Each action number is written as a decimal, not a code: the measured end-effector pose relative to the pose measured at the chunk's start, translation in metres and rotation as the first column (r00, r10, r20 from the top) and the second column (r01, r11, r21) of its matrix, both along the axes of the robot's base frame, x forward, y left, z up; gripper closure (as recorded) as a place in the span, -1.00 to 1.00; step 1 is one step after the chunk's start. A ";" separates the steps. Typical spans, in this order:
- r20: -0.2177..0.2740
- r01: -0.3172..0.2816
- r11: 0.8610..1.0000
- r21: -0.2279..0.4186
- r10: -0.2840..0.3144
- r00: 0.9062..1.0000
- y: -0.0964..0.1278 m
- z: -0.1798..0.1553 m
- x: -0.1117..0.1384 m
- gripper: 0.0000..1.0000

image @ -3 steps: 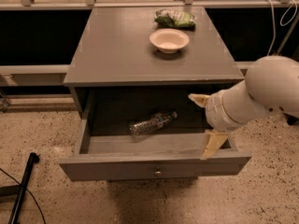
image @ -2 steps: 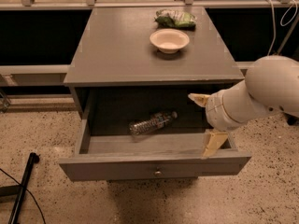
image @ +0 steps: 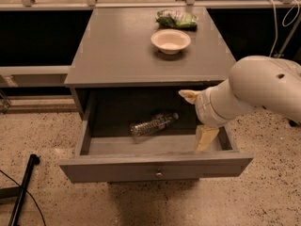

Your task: Pick water bottle from top drawer and place on counter

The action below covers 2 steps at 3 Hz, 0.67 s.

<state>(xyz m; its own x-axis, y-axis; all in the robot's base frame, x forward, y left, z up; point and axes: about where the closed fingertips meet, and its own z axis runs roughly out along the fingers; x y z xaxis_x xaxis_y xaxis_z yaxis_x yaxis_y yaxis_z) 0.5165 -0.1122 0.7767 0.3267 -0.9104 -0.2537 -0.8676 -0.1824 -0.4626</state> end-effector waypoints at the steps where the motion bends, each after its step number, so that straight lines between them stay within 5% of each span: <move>1: 0.018 -0.054 0.998 -0.020 0.054 0.998 0.017 -0.009 0.012 -0.64; 2: -0.002 -0.064 0.997 -0.036 0.064 0.998 0.020 -0.039 0.025 -0.17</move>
Offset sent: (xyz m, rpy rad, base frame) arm 0.0410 0.0201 -0.0792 -0.0546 0.0331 0.0664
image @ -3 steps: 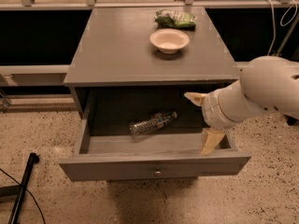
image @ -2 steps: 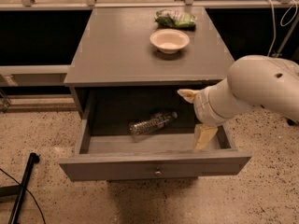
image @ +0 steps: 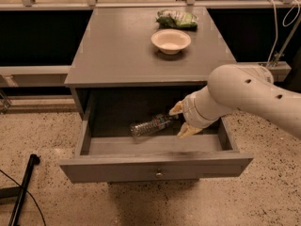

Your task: Pick water bottle from top drawer and place on counter

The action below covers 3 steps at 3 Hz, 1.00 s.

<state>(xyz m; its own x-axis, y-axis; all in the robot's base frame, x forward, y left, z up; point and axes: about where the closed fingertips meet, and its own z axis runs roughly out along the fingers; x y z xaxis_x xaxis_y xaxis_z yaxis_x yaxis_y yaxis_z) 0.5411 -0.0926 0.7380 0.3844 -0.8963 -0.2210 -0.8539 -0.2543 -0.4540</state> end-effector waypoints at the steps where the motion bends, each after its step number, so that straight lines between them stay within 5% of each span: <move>1: -0.020 0.003 1.000 -0.007 -0.003 1.000 0.000 -0.026 0.010 0.30; 2: -0.010 -0.003 1.000 -0.019 0.002 1.000 0.017 -0.047 0.024 0.68; 3: 0.025 0.015 0.999 -0.039 -0.014 1.000 0.033 -0.056 0.036 0.25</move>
Offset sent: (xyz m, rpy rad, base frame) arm 0.0364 0.0280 -0.0636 -0.0203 0.0061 0.0017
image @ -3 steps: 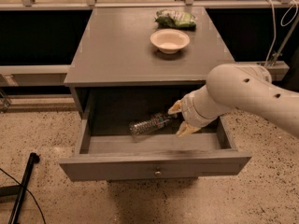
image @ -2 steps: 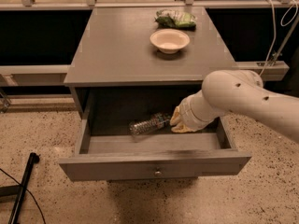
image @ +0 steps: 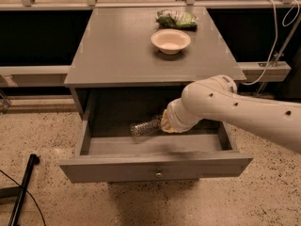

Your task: Pick water bottle from top drawer and place on counter

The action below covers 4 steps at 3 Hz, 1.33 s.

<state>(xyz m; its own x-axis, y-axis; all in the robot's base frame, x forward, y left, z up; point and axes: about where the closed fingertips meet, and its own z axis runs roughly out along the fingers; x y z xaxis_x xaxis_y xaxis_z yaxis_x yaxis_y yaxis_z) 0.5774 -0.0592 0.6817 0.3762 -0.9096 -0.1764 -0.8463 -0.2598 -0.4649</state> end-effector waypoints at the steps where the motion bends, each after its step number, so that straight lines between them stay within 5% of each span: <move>1: 0.049 0.041 0.999 0.008 -0.042 0.998 0.015 -0.008 0.017 -0.19; 2: 0.064 0.043 0.999 0.019 -0.044 0.997 0.026 -0.011 0.023 -0.40; 4: 0.003 -0.023 0.997 0.068 0.023 1.000 0.045 -0.030 0.029 -0.34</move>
Offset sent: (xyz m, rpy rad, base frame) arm 0.0317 0.0365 -0.0139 0.0305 -0.0840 -0.0491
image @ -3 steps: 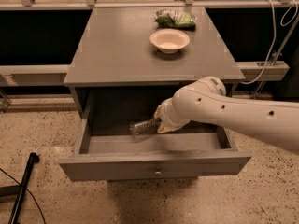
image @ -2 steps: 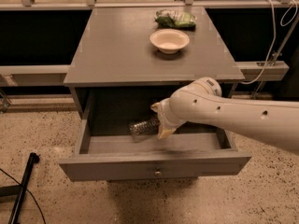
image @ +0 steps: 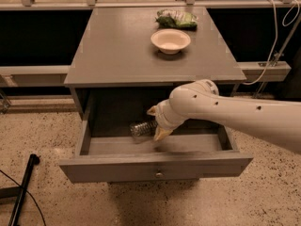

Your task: Pick water bottle from top drawer and place on counter

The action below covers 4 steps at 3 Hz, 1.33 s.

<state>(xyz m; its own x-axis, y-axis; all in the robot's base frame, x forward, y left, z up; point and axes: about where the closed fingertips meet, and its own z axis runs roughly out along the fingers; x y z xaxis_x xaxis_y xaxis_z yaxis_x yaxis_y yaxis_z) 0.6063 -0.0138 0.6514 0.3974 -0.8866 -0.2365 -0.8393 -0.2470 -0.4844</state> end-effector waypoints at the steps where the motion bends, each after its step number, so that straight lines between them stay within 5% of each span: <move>1: -0.044 -0.044 0.999 -0.013 0.043 0.998 0.009 -0.018 0.003 -0.32; 4: -0.101 -0.060 0.997 -0.050 0.055 0.993 0.013 -0.039 0.004 -0.16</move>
Offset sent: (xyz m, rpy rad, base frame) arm 0.0066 0.0110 -0.0451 -0.0487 0.1124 0.0498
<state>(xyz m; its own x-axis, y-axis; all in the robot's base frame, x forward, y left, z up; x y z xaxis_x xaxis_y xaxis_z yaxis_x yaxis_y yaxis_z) 0.6103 -0.0003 0.6124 0.4252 -0.8751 -0.2310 -0.8662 -0.3194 -0.3843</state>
